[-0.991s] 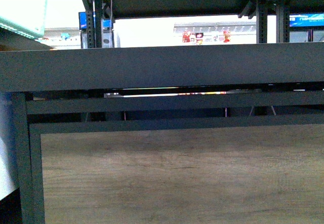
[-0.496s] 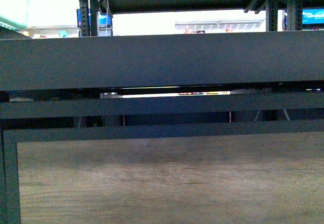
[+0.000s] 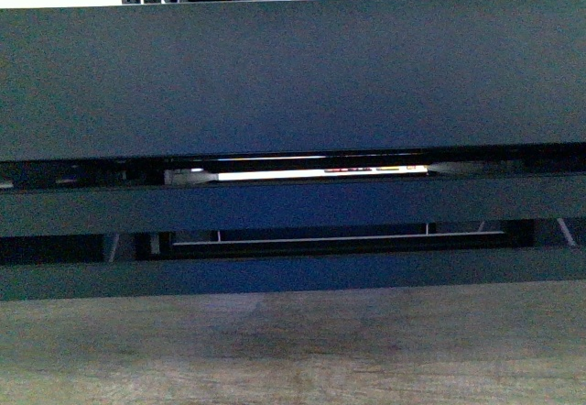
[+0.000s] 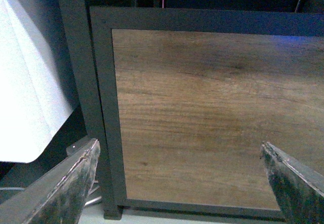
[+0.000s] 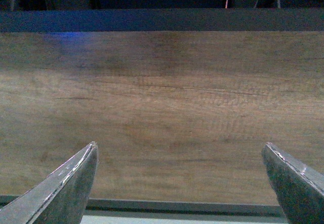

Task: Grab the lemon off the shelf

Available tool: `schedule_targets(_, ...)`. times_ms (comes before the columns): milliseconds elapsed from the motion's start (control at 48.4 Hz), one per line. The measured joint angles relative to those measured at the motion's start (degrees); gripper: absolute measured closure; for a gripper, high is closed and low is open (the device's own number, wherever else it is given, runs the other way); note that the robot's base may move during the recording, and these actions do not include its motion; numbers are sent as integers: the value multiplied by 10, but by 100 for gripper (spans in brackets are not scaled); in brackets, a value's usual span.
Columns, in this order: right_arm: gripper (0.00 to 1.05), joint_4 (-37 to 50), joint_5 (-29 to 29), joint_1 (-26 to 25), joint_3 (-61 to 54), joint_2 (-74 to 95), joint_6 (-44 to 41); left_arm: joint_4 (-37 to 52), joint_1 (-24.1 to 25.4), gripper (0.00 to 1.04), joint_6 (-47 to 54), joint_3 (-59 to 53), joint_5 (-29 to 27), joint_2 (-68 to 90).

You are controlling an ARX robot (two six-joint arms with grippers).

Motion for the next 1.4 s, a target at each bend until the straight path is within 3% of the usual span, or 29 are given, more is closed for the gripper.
schedule_targets(1404,8,0,0,0,0,0,0,0,0,8,0,0,0,0)
